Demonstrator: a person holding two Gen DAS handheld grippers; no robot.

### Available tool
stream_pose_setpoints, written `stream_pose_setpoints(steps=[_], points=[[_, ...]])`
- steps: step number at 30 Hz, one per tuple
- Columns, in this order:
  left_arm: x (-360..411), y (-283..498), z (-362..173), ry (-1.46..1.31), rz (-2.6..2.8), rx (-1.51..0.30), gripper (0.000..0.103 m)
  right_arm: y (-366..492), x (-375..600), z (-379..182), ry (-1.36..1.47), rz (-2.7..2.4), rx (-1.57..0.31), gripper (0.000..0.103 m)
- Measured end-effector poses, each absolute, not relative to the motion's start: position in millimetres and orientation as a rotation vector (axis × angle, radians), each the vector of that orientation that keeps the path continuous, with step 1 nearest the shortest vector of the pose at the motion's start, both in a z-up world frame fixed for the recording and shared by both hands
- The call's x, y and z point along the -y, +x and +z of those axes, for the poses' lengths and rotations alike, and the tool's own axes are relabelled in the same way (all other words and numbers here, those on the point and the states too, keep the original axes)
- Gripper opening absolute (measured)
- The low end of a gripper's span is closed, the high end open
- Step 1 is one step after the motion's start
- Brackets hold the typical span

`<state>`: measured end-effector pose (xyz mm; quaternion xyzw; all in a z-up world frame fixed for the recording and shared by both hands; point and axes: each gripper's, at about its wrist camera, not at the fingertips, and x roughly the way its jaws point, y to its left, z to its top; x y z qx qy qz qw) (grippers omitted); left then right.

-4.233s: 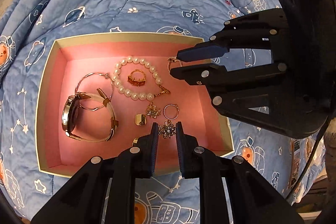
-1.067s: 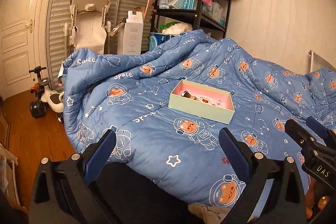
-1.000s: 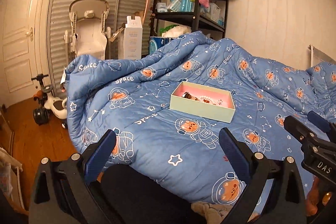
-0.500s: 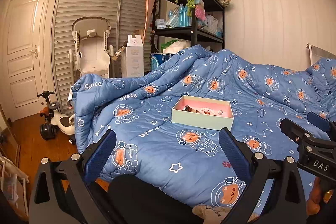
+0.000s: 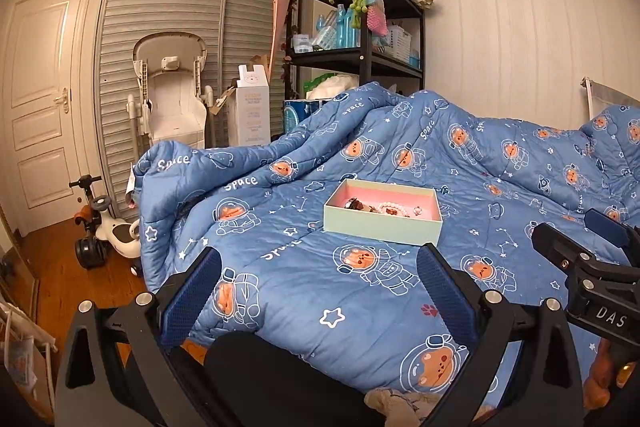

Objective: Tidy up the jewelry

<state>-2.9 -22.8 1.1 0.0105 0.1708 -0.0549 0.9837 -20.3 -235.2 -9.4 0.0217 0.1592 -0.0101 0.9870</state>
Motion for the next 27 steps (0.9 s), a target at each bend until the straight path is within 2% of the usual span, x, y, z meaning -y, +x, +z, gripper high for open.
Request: stream_pose_setpoints(steps=[27], points=[[24.3, -0.4, -1.2, 0.023, -0.117, -0.349, 0.096, -19.3, 235.5, -9.1, 0.04, -0.018, -0.321, 0.097]])
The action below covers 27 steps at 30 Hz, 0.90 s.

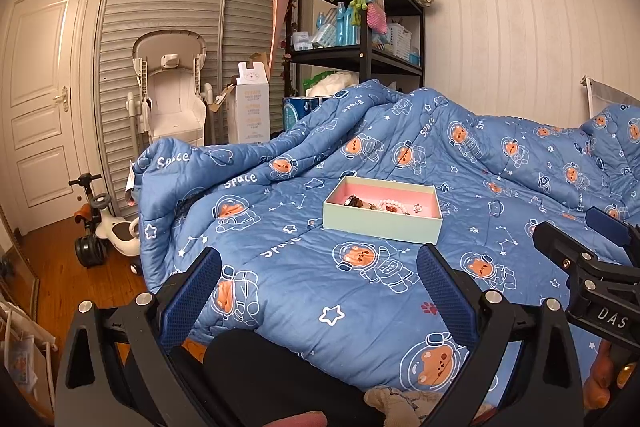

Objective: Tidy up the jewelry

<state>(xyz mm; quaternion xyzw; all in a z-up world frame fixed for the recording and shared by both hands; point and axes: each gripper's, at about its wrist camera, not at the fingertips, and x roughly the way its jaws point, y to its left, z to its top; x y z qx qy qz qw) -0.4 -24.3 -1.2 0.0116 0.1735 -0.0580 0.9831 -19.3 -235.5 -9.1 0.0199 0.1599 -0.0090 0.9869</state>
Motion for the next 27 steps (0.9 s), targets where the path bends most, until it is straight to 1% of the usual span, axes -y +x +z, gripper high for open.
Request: stream_pose_setpoints(steps=[27], points=[[23.8, -1.0, -8.3, 0.016, -0.101, -0.365, 0.096, -18.9, 243.3, -9.7, 0.038, -0.036, -0.326, 0.097]])
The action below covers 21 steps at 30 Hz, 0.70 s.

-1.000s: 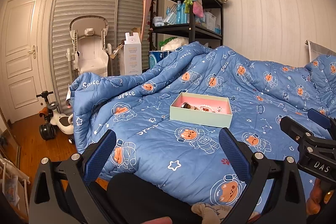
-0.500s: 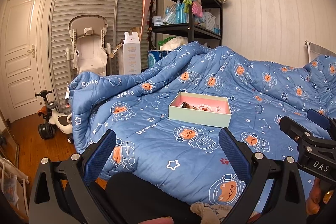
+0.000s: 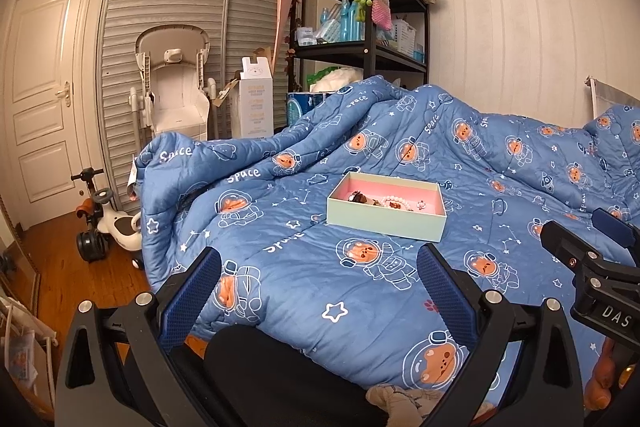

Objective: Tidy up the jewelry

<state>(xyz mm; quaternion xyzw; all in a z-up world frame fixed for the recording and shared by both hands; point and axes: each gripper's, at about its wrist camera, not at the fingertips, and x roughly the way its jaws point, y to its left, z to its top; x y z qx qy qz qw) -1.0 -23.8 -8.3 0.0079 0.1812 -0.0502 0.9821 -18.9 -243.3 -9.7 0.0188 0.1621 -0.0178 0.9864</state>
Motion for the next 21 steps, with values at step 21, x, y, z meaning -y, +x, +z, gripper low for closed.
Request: stream_pose_setpoints(steps=[21], points=[[20.5, -1.2, -7.5, 0.005, -0.095, -0.374, 0.096, -18.3, 244.2, -9.7, 0.036, -0.037, -0.327, 0.097]])
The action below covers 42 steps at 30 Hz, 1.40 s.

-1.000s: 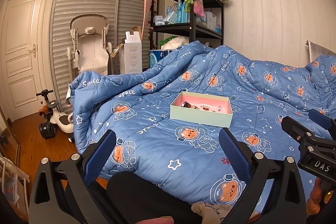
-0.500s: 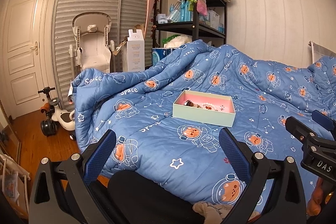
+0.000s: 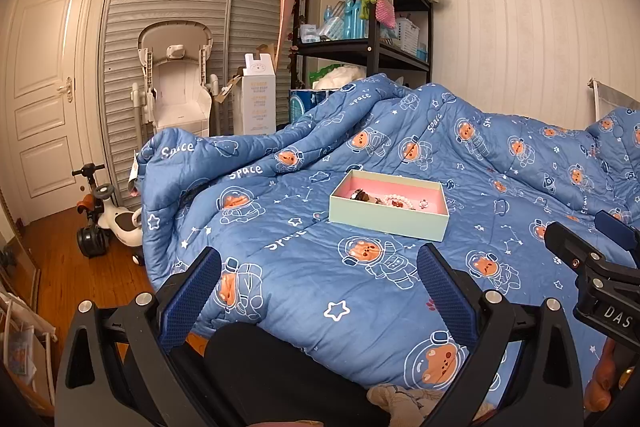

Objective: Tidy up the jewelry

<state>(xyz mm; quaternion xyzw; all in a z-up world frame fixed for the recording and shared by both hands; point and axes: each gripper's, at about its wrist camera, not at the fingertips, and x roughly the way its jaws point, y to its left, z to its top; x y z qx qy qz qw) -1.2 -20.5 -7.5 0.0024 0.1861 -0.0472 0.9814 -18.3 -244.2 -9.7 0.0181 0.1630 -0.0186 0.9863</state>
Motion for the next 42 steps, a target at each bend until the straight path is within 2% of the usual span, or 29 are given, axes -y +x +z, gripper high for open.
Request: stream_pose_setpoints(steps=[42], points=[[16.5, -0.4, -6.2, 0.003, -0.097, -0.378, 0.096, -17.1, 245.9, -8.3, 0.036, -0.035, -0.33, 0.097]])
